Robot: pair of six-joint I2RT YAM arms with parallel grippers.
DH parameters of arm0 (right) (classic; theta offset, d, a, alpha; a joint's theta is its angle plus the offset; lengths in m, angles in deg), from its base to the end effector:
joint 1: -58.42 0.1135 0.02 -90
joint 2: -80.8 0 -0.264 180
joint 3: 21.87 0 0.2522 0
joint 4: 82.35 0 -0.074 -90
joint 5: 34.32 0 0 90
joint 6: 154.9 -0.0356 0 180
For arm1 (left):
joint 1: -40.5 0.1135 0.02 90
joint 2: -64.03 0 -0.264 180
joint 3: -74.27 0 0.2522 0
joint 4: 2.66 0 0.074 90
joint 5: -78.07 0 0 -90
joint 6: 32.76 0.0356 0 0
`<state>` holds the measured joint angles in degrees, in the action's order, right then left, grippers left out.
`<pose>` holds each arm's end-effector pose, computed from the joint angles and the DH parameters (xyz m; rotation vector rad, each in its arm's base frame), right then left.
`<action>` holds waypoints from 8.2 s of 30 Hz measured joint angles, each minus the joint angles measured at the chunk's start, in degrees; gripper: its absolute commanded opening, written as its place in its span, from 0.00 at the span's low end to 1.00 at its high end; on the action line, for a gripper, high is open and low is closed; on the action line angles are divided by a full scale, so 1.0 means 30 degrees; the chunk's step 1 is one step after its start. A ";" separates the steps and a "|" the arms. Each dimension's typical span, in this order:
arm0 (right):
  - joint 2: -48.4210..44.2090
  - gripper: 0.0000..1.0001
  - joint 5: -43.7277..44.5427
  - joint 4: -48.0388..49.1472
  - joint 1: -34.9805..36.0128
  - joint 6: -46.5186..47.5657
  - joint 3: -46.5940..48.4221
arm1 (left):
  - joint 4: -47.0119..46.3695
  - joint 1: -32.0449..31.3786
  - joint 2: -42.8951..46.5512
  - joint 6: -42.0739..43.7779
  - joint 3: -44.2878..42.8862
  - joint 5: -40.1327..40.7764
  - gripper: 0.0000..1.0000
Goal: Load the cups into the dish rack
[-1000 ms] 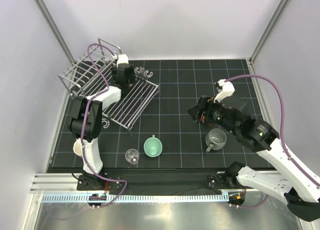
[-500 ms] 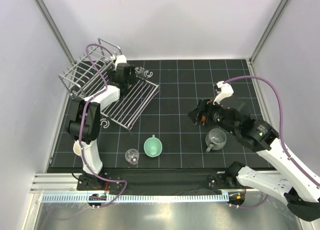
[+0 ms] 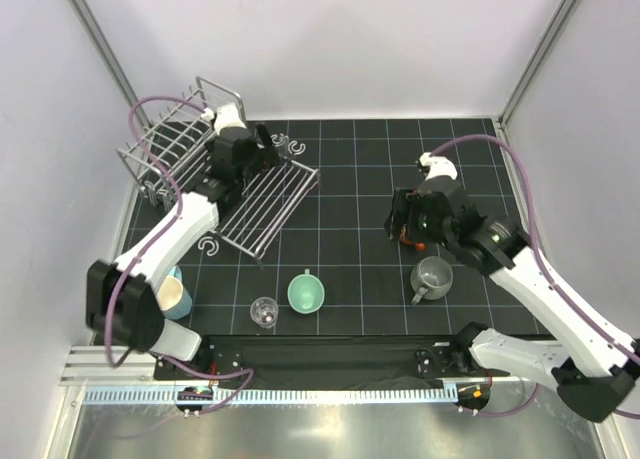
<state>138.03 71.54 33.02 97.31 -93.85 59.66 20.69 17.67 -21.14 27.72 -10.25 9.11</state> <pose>0.1536 0.1114 0.3692 -0.0506 2.2622 0.3222 0.3256 -0.1232 0.3301 -0.3491 1.9363 -0.2340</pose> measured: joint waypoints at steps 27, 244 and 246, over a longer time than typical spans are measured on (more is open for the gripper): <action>1.2429 0.44 -0.2200 0.0816 -0.5093 0.4320 0.2994 | 0.1464 -0.5719 1.4396 -0.7628 1.1023 -1.2152 0.86; 0.2310 0.71 0.1865 -0.2171 -0.1800 -0.3971 -0.4699 | 0.2623 -0.0510 0.4459 -0.6579 0.3621 -1.4732 0.67; 0.2310 0.69 0.1858 -0.2018 -0.1851 -0.4073 -0.4983 | 0.2594 -0.0510 0.4874 -0.6907 0.3898 -1.4870 0.67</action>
<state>144.96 77.11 26.96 91.76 -106.07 44.71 28.47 16.14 -6.51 7.00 1.45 -35.50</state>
